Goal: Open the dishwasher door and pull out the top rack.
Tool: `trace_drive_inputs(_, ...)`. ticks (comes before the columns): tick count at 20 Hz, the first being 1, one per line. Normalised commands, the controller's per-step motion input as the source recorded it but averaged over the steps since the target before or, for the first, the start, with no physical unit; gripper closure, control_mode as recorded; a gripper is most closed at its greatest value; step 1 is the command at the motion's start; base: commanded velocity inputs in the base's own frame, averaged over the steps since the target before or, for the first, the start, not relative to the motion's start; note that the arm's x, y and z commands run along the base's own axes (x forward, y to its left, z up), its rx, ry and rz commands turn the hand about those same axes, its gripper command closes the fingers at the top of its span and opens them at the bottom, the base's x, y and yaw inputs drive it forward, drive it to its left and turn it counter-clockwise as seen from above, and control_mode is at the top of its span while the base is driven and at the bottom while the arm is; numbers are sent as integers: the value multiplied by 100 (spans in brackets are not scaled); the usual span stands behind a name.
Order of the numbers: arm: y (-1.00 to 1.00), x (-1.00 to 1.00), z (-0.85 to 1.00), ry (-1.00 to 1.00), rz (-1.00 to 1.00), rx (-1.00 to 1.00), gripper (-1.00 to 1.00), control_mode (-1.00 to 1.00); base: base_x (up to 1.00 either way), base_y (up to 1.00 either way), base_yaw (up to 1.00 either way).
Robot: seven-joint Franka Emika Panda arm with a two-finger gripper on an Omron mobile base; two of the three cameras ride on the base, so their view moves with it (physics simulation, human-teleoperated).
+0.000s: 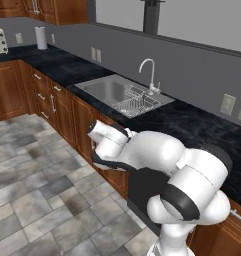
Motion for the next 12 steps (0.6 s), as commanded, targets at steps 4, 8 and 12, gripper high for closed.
trace_drive_inputs(4, -39, 6, -30, 0, -2, -6, -100, -100, 0, 0, 0)
trace_drive_inputs(8, -37, 2, -29, 0, -1, -4, -100, -100, 0, 0, 0)
trace_drive_inputs(12, -38, 3, -30, 0, -1, -2, -100, -100, 0, 0, 0)
